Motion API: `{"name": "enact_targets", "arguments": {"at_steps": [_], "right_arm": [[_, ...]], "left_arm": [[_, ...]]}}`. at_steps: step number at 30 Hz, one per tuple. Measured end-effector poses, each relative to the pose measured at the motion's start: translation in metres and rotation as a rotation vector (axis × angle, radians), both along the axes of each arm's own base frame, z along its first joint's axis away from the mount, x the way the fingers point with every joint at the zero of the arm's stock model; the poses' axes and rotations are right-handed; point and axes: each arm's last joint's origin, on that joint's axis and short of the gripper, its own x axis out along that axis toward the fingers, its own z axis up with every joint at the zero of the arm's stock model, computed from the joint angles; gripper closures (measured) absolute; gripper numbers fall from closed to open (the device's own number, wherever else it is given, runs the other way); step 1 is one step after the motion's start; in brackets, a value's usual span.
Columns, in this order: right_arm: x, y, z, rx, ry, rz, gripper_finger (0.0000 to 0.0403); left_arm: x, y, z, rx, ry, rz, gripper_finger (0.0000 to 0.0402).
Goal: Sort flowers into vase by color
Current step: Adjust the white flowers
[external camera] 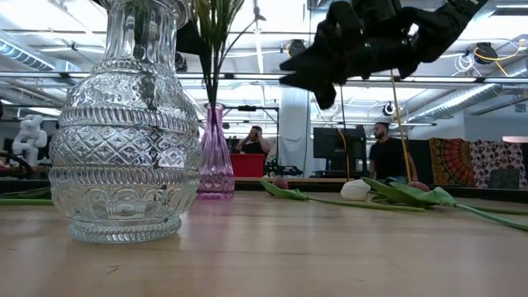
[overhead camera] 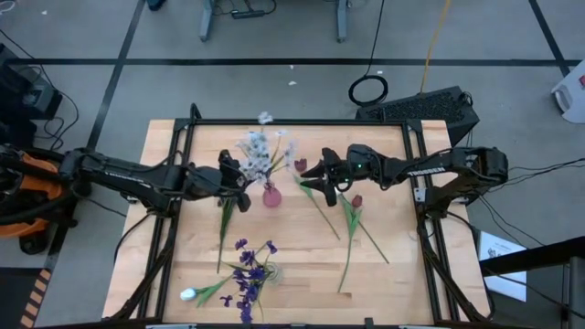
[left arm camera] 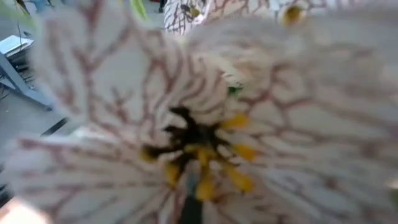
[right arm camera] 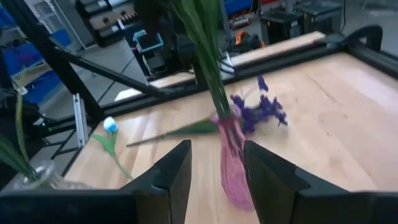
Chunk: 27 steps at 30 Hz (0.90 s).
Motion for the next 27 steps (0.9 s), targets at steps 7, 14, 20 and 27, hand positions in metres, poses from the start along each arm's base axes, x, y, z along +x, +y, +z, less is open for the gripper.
{"name": "enact_targets", "arguments": {"at_steps": [7,14,20,27], "right_arm": [[0.007,0.004,0.014,-0.013,-0.04,0.004,0.0267],[0.007,0.004,0.013,-0.005,-0.01,0.003,0.0267],[0.007,0.004,0.011,-0.004,0.016,0.004,0.0267],[0.007,0.004,0.01,-0.021,0.022,0.004,0.0267]], "left_arm": [[-0.001,0.0,0.002,0.013,-0.003,-0.012,0.0394],[0.006,-0.001,-0.007,0.007,0.034,-0.031,0.0394],[0.01,-0.002,-0.008,0.006,0.028,-0.031,0.0388],[0.01,-0.002,-0.008,0.002,0.026,-0.041,0.0333]]}}
